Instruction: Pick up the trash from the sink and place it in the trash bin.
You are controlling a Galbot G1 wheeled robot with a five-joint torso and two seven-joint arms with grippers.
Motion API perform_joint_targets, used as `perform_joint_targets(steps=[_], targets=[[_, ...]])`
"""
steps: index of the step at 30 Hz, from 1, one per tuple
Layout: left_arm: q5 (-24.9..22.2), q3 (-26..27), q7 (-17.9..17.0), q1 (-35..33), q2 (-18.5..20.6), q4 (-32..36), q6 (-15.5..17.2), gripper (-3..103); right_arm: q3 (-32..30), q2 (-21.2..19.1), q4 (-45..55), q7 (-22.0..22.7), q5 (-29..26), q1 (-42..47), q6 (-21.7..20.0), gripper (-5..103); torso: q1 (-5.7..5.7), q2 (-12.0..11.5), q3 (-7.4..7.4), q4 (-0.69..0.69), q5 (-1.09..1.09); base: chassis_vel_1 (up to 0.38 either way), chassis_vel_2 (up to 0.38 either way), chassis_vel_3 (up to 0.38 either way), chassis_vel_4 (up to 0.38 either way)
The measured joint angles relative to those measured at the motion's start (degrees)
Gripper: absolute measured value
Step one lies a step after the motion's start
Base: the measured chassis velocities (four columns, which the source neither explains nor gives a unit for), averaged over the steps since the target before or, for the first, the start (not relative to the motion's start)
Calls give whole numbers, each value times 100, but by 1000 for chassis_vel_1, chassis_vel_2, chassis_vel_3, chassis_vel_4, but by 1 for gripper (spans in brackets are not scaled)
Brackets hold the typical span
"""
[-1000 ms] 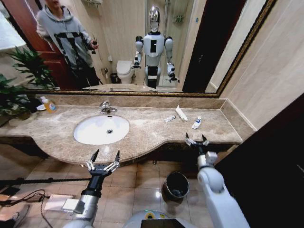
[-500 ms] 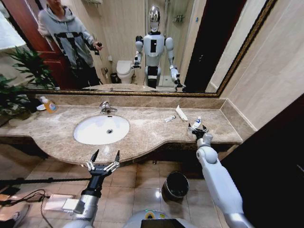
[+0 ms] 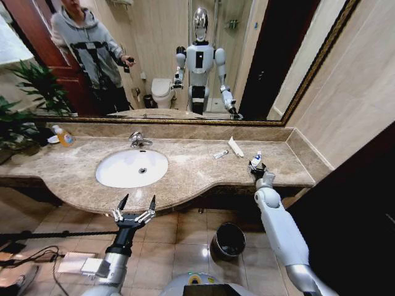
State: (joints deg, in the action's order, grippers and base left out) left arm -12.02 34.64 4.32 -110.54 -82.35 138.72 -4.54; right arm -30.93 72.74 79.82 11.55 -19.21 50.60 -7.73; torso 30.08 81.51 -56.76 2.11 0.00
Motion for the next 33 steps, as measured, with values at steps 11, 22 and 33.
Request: perform_joint_targets(steps=[11,22,33], targets=[[0,0,0,0,0,0,0,100,-26,-58,136,6,-186,110,-35,19,0,1,0,0,0,0,0,0,0],[0,0,0,0,0,0,0,100,-7,-14,403,59,-203,216,-62,0,0,1,0,0,0,0,0,0,0],[0,0,0,0,0,0,0,100,-25,-67,1274,118,-235,824,-20,0,0,1,0,0,0,0,0,0,0]])
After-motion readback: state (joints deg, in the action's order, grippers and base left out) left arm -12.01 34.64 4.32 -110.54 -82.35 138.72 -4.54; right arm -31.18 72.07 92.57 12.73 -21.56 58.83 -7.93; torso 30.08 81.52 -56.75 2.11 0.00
